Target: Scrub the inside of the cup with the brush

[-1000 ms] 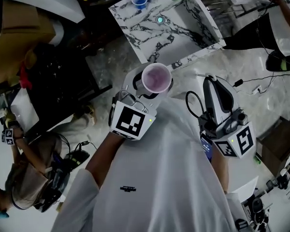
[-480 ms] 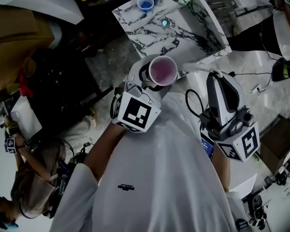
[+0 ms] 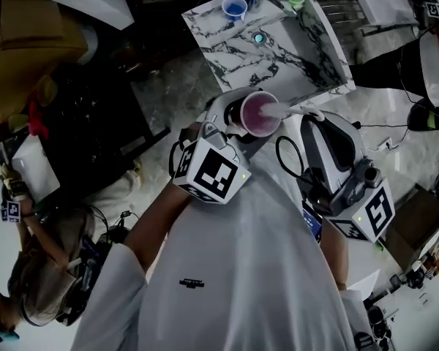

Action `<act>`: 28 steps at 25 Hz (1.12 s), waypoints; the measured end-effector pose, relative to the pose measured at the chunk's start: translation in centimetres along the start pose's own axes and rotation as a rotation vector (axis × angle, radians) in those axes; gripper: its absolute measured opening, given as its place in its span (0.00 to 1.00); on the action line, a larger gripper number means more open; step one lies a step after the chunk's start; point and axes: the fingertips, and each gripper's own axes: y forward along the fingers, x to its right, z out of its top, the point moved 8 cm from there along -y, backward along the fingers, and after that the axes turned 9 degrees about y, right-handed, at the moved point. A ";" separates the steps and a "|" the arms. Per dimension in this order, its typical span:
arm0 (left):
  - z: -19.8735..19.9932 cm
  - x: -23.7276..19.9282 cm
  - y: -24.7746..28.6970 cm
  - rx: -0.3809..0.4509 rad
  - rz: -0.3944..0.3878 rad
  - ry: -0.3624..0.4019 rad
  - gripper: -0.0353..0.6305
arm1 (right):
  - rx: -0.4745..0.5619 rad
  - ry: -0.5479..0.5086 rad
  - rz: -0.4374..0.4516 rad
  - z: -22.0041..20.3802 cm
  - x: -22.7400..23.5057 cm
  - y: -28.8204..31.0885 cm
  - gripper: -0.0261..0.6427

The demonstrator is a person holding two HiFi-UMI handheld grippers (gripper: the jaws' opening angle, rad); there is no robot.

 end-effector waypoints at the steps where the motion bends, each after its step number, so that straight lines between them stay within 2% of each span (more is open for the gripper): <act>1: 0.1 0.1 -0.1 0.005 -0.004 -0.003 0.44 | -0.009 0.005 0.012 -0.1 -0.1 0.3 0.08; 9: 0.5 1.0 -0.5 0.022 -0.026 0.040 0.44 | -0.151 0.012 0.085 -1.1 -0.8 2.4 0.08; 20: 0.1 0.5 -1.8 0.021 0.025 0.032 0.44 | -0.162 0.023 0.007 -1.2 0.8 1.8 0.07; 28: 0.2 -0.7 -1.8 0.016 0.078 0.031 0.44 | -0.161 0.036 -0.006 -1.3 0.5 0.2 0.07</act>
